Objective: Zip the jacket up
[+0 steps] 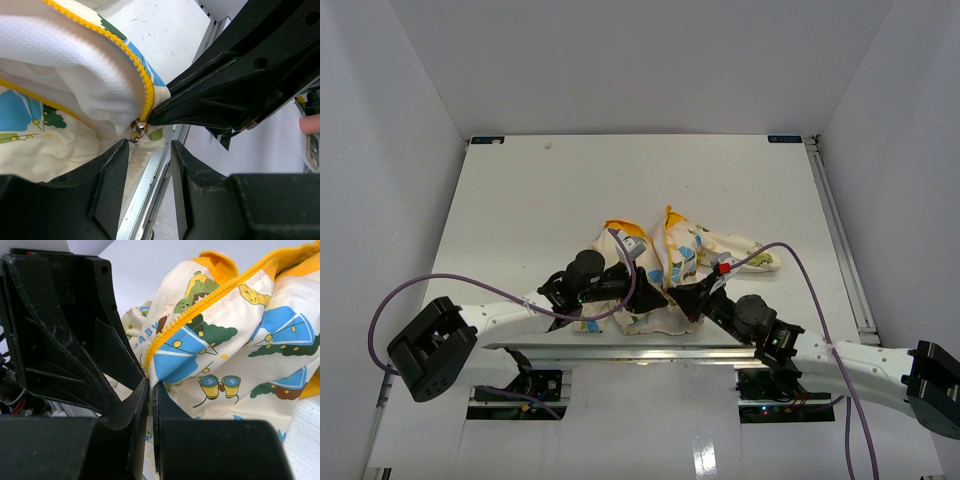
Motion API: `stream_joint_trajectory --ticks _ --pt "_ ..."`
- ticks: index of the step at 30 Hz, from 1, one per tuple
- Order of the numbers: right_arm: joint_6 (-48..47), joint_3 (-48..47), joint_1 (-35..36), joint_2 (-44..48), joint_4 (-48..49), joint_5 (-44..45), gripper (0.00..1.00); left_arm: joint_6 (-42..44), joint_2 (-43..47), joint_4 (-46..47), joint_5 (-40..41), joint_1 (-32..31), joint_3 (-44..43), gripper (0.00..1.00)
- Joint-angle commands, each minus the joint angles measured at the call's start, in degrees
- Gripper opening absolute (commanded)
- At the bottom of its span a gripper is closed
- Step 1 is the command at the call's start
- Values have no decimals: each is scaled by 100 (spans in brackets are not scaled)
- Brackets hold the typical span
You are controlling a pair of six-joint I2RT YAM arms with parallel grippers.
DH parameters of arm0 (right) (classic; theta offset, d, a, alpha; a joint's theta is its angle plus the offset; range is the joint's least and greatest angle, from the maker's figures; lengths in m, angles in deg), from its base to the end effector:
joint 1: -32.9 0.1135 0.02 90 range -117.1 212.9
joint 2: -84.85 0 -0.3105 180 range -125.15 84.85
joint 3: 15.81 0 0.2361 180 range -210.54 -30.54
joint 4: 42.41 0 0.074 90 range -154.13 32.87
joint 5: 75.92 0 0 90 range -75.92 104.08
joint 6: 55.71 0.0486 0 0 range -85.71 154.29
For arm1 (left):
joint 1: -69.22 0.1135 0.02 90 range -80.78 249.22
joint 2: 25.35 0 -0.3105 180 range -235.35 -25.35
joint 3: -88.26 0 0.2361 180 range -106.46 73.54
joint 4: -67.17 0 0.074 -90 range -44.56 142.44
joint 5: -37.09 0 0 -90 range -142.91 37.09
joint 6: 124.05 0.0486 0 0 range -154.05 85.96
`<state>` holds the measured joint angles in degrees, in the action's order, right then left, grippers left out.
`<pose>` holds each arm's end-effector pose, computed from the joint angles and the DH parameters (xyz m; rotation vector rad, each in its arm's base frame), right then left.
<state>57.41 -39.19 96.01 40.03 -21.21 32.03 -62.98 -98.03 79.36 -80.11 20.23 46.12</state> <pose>0.0766 0.1179 0.2456 -0.3170 1.6225 0.9232 0.1421 -0.1973 0.2530 0.7161 1.9743 -1.3282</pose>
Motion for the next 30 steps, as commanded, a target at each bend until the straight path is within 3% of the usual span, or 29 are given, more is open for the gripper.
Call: stream_joint_trajectory --ticks 1,4,8,10,12,15,17,20,24,30 --pt "44 -286 17 70 458 -7 8 14 -134 243 -202 -23 10 31" --pt "35 -260 17 87 455 105 8 -36 -235 257 -290 -31 21 9" --pt "-9 -207 17 157 451 314 8 -103 -307 191 -294 -31 62 2" --pt "-40 -199 8 203 436 417 8 -150 -278 191 -278 -31 125 7" --pt "-70 -198 17 247 397 455 8 -191 -198 135 -187 -31 168 40" --pt "-101 -219 11 324 306 491 8 -206 52 43 -49 -38 276 63" --pt "-128 -224 8 399 218 520 8 -230 248 26 107 -33 364 72" --pt "-157 -193 0 554 50 586 8 -303 484 -254 502 -31 358 73" --pt "-127 11 1 1003 -133 558 8 -279 508 -1473 1668 -31 8 70" --pt "-68 317 -7 1650 -393 390 8 -451 125 -1553 1684 -31 -266 70"
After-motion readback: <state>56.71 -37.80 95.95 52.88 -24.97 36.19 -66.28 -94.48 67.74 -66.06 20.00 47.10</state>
